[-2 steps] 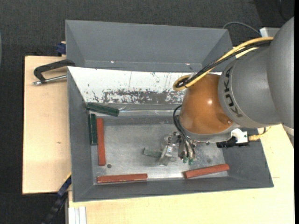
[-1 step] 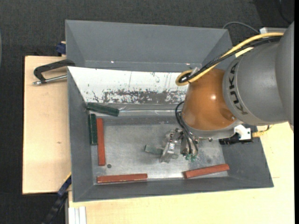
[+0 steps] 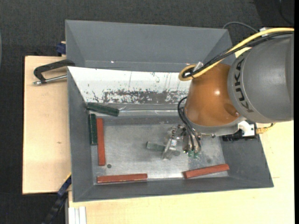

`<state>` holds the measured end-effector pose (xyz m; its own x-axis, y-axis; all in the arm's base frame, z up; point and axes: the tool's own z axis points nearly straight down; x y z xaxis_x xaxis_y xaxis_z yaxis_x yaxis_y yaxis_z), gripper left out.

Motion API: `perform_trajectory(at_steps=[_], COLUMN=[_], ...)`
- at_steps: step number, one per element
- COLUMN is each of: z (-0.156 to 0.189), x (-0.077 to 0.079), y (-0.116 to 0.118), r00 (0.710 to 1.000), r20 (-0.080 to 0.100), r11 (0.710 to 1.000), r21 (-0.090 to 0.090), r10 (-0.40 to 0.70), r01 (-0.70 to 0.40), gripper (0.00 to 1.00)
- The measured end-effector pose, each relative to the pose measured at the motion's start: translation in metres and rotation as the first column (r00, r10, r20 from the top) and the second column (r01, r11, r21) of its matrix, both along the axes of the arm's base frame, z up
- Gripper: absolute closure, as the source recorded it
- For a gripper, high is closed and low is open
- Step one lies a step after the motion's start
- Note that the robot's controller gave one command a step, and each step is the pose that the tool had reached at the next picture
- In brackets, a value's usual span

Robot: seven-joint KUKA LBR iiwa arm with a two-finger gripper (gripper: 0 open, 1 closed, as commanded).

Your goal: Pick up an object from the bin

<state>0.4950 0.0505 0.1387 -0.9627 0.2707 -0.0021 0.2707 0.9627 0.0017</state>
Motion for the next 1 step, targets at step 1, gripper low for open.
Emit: perform_trajectory(at_steps=[1], z=[0.0103], x=[0.0014], y=[0.0002], r00=[1.0], r20=[0.006], r11=[1.0], r21=[0.001], r10=[0.0], r01=[0.0], gripper=[1.0])
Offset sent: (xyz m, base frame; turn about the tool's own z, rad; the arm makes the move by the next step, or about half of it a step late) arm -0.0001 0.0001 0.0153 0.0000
